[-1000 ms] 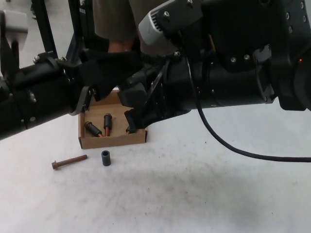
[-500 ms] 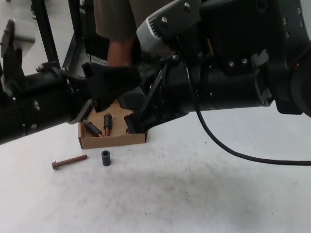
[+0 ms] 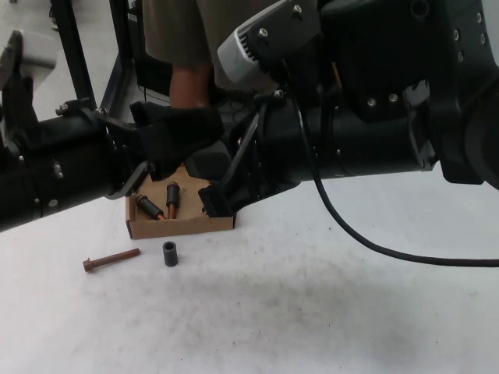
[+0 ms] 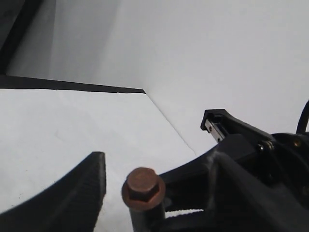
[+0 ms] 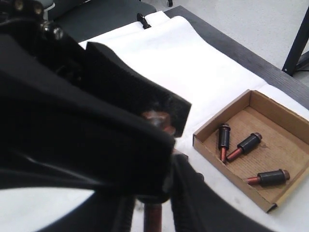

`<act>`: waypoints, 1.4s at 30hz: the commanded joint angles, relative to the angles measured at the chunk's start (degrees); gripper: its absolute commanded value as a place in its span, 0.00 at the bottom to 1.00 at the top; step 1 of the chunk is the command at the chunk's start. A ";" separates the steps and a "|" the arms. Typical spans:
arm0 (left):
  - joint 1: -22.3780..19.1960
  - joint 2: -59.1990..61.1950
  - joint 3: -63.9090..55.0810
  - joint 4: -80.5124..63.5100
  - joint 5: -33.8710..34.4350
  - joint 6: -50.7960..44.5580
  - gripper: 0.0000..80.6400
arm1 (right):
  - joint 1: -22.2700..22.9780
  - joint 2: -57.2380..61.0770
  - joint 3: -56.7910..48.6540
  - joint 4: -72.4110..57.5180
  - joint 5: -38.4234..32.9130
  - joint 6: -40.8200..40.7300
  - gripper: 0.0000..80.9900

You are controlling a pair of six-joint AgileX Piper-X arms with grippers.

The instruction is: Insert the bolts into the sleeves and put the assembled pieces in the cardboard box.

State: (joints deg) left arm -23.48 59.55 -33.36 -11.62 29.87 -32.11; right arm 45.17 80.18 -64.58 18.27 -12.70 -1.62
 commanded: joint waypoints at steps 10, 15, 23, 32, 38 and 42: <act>-0.45 -0.50 0.29 -7.16 -2.49 3.62 0.72 | -0.12 -1.49 -1.31 2.64 -0.42 -1.78 0.00; -0.45 -1.29 0.12 -7.16 -2.79 4.70 0.72 | -0.12 -1.49 -1.31 5.11 -0.42 -1.77 0.00; -0.45 -5.75 0.14 -7.16 -2.79 3.86 0.72 | -0.12 -1.49 -1.31 5.19 -0.07 -1.77 0.00; -0.45 -13.07 0.14 1.30 -5.30 6.11 0.67 | -0.76 3.63 -1.79 5.07 2.31 -2.67 0.00; -0.45 -21.54 0.14 18.28 -12.97 7.96 0.67 | -3.78 13.36 -8.21 7.87 2.11 -1.91 0.00; -0.45 -28.18 -1.95 31.85 -19.94 7.96 0.63 | -6.49 21.70 -16.55 12.24 2.11 0.39 0.00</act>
State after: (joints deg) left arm -23.67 31.36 -34.98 20.36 10.75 -24.40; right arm 40.81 97.01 -74.97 28.11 -10.38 -3.34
